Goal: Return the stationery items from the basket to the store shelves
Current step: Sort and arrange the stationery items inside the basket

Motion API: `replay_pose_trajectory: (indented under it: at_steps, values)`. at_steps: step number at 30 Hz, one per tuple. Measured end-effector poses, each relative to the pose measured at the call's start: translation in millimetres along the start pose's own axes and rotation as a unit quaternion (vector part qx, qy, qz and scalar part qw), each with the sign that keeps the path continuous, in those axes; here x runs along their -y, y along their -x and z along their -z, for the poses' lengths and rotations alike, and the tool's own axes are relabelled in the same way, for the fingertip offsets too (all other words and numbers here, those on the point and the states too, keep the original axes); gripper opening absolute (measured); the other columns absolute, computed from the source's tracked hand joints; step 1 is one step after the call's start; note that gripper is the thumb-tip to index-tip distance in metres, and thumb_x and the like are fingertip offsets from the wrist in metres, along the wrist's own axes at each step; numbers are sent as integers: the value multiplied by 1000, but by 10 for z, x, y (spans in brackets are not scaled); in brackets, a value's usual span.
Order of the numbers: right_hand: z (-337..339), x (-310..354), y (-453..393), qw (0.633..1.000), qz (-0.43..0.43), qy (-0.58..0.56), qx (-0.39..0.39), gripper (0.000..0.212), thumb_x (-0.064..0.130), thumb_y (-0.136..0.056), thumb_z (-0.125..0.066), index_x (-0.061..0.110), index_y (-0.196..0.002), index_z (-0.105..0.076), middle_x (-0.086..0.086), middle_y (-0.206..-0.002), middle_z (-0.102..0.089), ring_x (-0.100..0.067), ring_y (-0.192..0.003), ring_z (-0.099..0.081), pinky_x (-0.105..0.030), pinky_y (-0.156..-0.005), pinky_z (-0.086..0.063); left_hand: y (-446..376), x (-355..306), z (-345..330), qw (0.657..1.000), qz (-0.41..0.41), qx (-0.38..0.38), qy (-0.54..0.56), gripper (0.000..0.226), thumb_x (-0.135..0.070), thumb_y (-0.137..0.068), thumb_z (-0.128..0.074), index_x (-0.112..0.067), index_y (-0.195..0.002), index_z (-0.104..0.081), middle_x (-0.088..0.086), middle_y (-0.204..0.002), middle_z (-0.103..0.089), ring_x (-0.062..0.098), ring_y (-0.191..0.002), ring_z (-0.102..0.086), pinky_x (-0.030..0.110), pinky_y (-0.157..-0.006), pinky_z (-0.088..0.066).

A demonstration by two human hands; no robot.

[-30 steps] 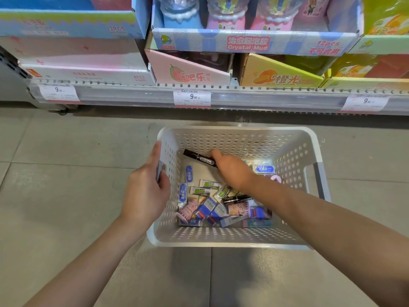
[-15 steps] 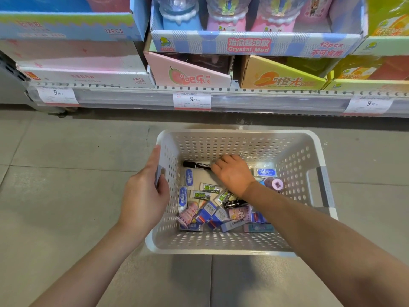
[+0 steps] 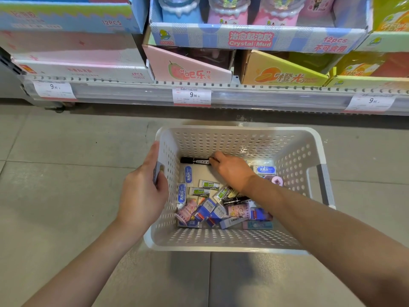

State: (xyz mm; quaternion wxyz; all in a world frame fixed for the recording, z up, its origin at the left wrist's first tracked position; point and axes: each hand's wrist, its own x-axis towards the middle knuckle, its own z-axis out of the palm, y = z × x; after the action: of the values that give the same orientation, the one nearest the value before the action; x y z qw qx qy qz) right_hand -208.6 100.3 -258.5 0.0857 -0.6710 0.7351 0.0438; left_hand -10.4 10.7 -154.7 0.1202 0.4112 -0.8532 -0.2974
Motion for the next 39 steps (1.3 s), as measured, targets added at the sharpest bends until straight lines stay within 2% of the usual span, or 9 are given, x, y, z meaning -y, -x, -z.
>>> replay_pose_trajectory:
  at_steps: [3, 6, 11, 17, 21, 25, 29, 34, 39]
  values:
    - [185, -86, 65, 995, 26, -68, 67, 50, 2, -91, -49, 10, -140, -41, -11, -126, -50, -30, -91, -63, -34, -70, -50, 5, -8, 14, 1000, 1, 4, -3, 62, 0, -88, -53, -11, -146, -31, 10, -54, -53, 13, -40, -39, 25, -43, -33]
    - [317, -168, 190, 980, 22, -149, 129, 34, 15, -91, -53, 17, -125, -57, -4, -115, -60, -23, -97, -62, -32, -78, -51, 11, -28, 25, 1000, 0, 12, -6, 62, 0, -88, -52, -10, -146, -30, 3, -49, -47, 10, -38, -37, 20, -41, -28]
    - [367, -155, 413, 943, 37, 5, 331, 39, 22, -80, -68, 14, -117, -57, -2, -111, -62, -24, -101, -61, -31, -75, -49, 3, -46, 36, 1000, 2, 13, -26, 61, 1, -88, -53, -7, -144, -33, -7, -44, -35, 5, -36, -31, 16, -40, -21]
    - [248, -80, 511, 959, 61, 72, 268, 27, 6, -87, -55, 10, -113, -56, -7, -105, -65, -26, -96, -63, -32, -64, -43, 21, -13, 9, 1000, -4, -3, -24, 61, -3, -90, -52, -11, -146, -30, 13, -56, -58, 17, -39, -42, 23, -42, -33]
    - [339, -147, 484, 962, -12, -110, 250, 10, 14, -83, -61, 13, -92, -59, -4, -89, -62, -23, -86, -60, -27, -64, -41, 19, -10, -4, 1000, 0, -11, -18, 62, -4, -90, -52, -14, -146, -29, 15, -62, -61, 24, -44, -47, 28, -46, -37]
    - [573, -188, 460, 860, -159, -465, 141, 15, 8, -76, -71, 13, -76, -57, 1, -70, -56, -15, -67, -53, -26, -63, -41, 22, -5, -4, 1000, -8, -12, -24, 62, -4, -90, -52, -14, -147, -28, 13, -63, -60, 19, -43, -45, 25, -43, -34]
    - [667, -181, 483, 760, -196, -611, 103, 28, 1, -78, -71, 25, -71, -59, 7, -63, -61, -3, -59, -58, -14, -60, -46, 34, -22, 5, 1000, -3, -8, -26, 62, -6, -91, -51, -16, -147, -26, 11, -63, -60, 15, -43, -44, 22, -40, -29]
    - [563, -124, 472, 679, -245, -679, 135, 17, 11, -98, -46, 18, -112, -49, -3, -95, -58, -23, -89, -64, -28, -83, -55, 37, -31, 2, 999, -2, -8, -32, 61, -8, -92, -50, -16, -148, -25, 10, -67, -60, 12, -45, -43, 20, -41, -26]
    - [465, 3, 365, 864, -159, -455, 143, 43, 21, -101, -38, 13, -143, -30, 4, -81, -53, -10, -66, -52, -12, -53, -47, 25, -45, 0, 1000, 0, -5, -31, 60, -4, -91, -52, -11, -146, -29, 1, -60, -49, 8, -46, -39, 19, -42, -24]
